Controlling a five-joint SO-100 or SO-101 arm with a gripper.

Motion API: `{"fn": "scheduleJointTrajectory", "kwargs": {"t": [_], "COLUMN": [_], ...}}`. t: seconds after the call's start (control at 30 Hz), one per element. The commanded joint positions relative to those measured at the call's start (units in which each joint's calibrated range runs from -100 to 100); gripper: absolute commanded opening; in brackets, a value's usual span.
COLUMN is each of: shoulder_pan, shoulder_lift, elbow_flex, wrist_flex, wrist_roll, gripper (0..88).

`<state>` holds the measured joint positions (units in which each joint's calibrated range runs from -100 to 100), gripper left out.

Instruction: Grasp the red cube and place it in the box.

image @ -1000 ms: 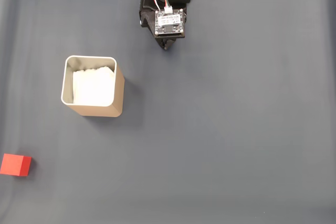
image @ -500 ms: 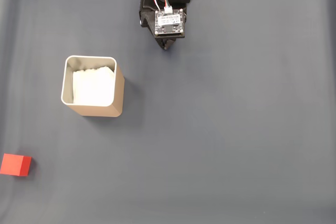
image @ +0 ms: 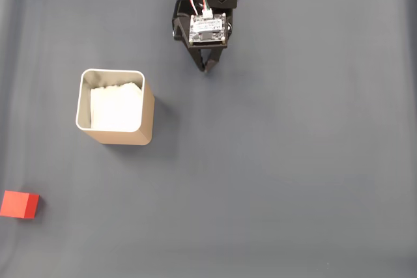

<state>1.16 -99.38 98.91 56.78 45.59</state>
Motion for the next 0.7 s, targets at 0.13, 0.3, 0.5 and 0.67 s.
{"fn": "scheduleJointTrajectory", "kwargs": {"t": [0.13,0.3,0.5,0.67], "shoulder_pan": [0.29,-0.28,-0.56,-0.63], "shoulder_lift": [1.54,6.82,13.92,21.79], "elbow_flex": [-2.74,-8.84,-17.5,-27.9], "wrist_flex": [-9.72,-11.85,-15.79,-16.94], "wrist_roll": [0.24,-0.39,-0.93,-1.66], "gripper": [0.2,0.2,0.2,0.2]}}
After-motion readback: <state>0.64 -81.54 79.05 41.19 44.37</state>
